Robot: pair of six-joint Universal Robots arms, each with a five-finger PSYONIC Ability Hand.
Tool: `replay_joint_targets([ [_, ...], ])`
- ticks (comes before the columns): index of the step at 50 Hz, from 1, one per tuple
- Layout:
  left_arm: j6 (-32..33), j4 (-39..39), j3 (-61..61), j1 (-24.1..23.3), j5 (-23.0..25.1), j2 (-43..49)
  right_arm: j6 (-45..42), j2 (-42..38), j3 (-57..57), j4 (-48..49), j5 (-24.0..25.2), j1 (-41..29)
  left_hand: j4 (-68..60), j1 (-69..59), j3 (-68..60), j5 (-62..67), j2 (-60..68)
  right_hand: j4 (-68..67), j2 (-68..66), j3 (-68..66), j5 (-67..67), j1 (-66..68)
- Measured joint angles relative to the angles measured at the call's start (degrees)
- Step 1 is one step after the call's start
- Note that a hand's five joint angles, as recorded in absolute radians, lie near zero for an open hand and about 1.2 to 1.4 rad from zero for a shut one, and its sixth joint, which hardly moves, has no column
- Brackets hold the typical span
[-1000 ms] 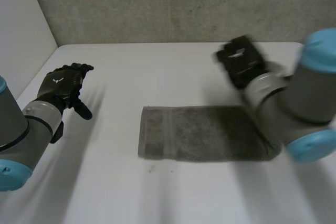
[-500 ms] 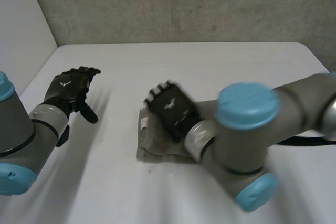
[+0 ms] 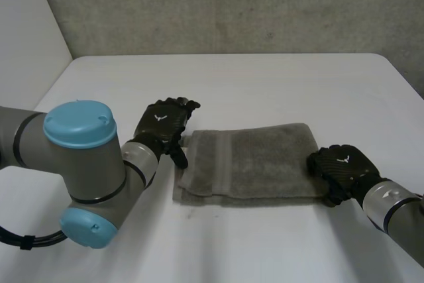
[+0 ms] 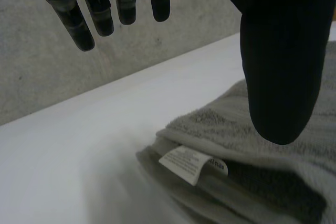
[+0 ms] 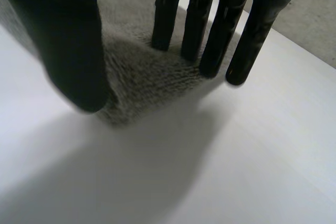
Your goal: Fold the towel.
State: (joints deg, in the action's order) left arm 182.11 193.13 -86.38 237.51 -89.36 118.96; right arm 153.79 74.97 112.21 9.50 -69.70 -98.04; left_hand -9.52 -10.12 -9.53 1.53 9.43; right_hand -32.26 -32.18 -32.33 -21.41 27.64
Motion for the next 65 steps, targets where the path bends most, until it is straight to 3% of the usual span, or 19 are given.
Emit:
replay_joint_targets([
  [1, 0.0, 0.0, 0.2, -0.3, -0.6, 0.7, -1.7, -1.5, 1.2, 3.0, 0.1, 1.0, 0.0, 0.0, 0.0, 0.0, 0.0, -16.1, -17.3, -16.0, -15.3, 13.4],
  [2, 0.0, -0.1, 0.1, -0.3, -0.8, 0.7, -2.1, -2.0, 1.2, 3.8, 0.1, 1.2, 0.0, 0.0, 0.0, 0.0, 0.0, -16.1, -17.3, -16.0, -15.3, 13.4],
  [3, 0.0, -0.1, 0.0, -0.3, -0.9, 0.8, -2.6, -2.7, 1.3, 4.7, 0.0, 1.3, 0.0, 0.0, 0.0, 0.0, 0.0, -24.7, -25.9, -24.5, -23.5, 19.7],
  [7, 0.0, -0.1, -0.7, -0.2, -1.2, 0.5, -4.0, -4.5, 0.7, 6.7, -0.6, 1.6, 0.0, 0.0, 0.0, 0.0, 0.0, -27.7, -28.1, -27.5, -26.4, 21.7],
  [8, -0.1, -0.1, -1.8, 0.0, -1.4, -0.2, -5.0, -5.7, -0.5, 7.9, -1.4, 1.6, 0.0, 0.0, 0.0, 0.0, 0.0, -35.9, -34.9, -35.5, -33.8, 24.8],
  [13, -0.1, 0.0, -4.3, 0.6, -1.5, -2.5, -5.1, -5.0, -4.3, 8.2, -3.7, -0.1, 0.0, 0.0, 0.0, 0.0, 0.0, -36.1, -34.9, -35.5, -34.2, 24.8],
  [16, -0.2, 0.0, -6.1, 1.1, -1.5, -4.4, -4.1, -3.8, -8.1, 7.9, -5.2, -3.8, 0.0, 0.0, 0.0, 0.0, 0.0, -36.1, -34.9, -35.5, -34.5, 25.6],
  [22, -0.1, 0.0, -9.2, 2.6, -1.7, -8.4, 0.5, -5.6, -20.2, 3.9, -7.3, -18.0, 0.0, 0.0, 0.0, 0.0, 0.0, -36.1, -34.9, -35.5, -35.0, 25.6],
  [28, -0.1, 0.0, -11.3, 5.3, -3.5, -12.1, 2.0, -14.5, -31.0, -2.4, -7.0, -32.1, 0.0, 0.0, 0.0, 0.0, 0.0, -36.1, -34.9, -35.5, -35.2, 26.0],
  [34, -0.3, 0.0, -12.1, 6.7, -4.1, -13.8, 1.7, -22.0, -35.5, -5.1, -6.6, -38.2, 0.0, 0.0, 0.0, 0.0, 0.0, -35.5, -33.8, -34.9, -34.7, 25.4],
  [35, -0.3, 0.0, -12.0, 6.8, -4.1, -13.8, 1.7, -22.3, -35.6, -5.2, -6.6, -38.4, 0.0, 0.0, 0.0, 0.0, 0.0, -27.9, -25.7, -27.4, -27.6, 19.2],
  [37, -0.3, 0.0, -12.0, 6.8, -4.1, -13.8, 1.8, -22.4, -35.6, -5.2, -6.7, -38.5, 0.0, 0.0, 0.0, 0.0, 0.0, -27.9, -25.7, -27.4, -27.6, 19.2],
  [38, -0.3, 0.0, -11.6, 6.7, -4.0, -13.7, 2.0, -21.9, -35.2, -5.3, -7.0, -38.3, 0.0, 0.0, 0.0, 0.0, 0.0, -10.3, -8.7, -10.2, -11.8, 7.2],
  [41, -0.2, 0.1, -10.9, 6.5, -3.9, -13.6, 2.5, -20.5, -34.5, -5.2, -7.4, -37.8, 0.0, 0.0, 0.0, 0.0, 0.0, -10.3, -8.7, -10.2, -11.8, 7.2],
  [42, -0.3, 0.2, -9.6, 6.1, -3.8, -13.1, 3.5, -18.2, -33.3, -5.1, -7.7, -36.7, 0.0, 0.0, 0.0, 0.0, 0.0, 15.4, 15.3, 15.6, 13.5, -12.7],
  [43, -0.3, 0.2, -9.2, 6.0, -3.8, -12.9, 4.4, -16.5, -32.3, -5.0, -7.9, -35.8, 0.0, 0.0, 0.0, 0.0, 0.0, 18.2, 17.6, 18.7, 16.5, -14.5],
  [55, -3.9, 0.1, 3.9, -1.1, -4.0, -3.5, 18.7, -4.1, -24.4, -4.8, -6.4, -21.7, 0.0, 0.0, 0.0, 0.0, 0.0, 18.8, 18.6, 20.0, 17.3, -15.0],
  [62, -7.7, -1.6, 7.6, -3.4, -3.9, 1.9, 23.8, -5.1, -24.6, -5.1, -1.7, -16.9, 0.0, 0.0, 0.0, 0.0, 0.0, 18.8, 18.6, 20.0, 17.3, -15.0],
  [65, -8.3, -3.8, 7.6, -4.1, -4.1, 4.4, 24.1, -9.9, -26.2, -5.7, 0.6, -16.6, 0.0, 0.0, 0.0, 0.0, 0.0, 18.8, 18.6, 20.0, 17.3, -15.0],
])
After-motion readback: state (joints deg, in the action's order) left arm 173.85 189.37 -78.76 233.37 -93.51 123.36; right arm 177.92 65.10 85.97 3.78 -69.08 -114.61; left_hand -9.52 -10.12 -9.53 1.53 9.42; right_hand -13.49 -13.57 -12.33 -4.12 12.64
